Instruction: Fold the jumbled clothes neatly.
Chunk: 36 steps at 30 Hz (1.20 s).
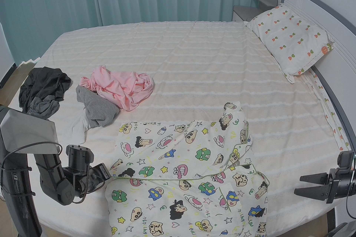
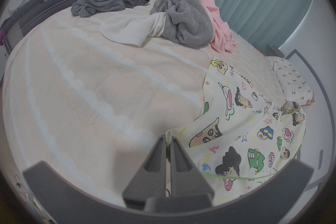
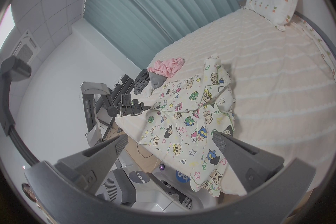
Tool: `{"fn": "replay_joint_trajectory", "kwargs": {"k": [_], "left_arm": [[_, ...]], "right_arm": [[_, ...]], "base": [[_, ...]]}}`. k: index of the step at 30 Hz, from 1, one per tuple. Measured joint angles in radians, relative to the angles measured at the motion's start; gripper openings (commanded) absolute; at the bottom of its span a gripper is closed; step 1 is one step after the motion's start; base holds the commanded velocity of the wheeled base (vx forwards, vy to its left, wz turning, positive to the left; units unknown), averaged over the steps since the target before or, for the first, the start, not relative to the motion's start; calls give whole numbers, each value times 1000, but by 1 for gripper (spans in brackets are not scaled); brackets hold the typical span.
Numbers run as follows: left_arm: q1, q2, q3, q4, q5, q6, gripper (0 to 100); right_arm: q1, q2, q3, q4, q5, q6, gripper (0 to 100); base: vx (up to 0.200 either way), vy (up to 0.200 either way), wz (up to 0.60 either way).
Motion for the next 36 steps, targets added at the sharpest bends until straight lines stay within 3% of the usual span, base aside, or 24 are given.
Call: {"fn": "replay_joint_trajectory", "kwargs": {"k": [6, 14, 20, 26, 36], "left_arm": [[-1, 2, 26, -107, -15, -2, 100], [-13, -47, 38, -154, -34, -26, 100], [-9, -206, 48, -164, -40, -86, 100], [17, -343, 100, -170, -35, -133, 100], [106, -415, 143, -172, -29, -192, 100]], "right_arm": [[-39, 111, -20, -44, 4, 15, 100], [-65, 294, -123, -54, 5, 24, 100], [-75, 526, -260, -56, -1, 21, 100], [-38, 756, -373, -149, -20, -17, 100], [76, 938, -436, -305, -80, -27, 100]], "base": [[0, 0, 0], [0, 0, 0], [0, 0, 0], [0, 0, 0], [0, 0, 0]]}}
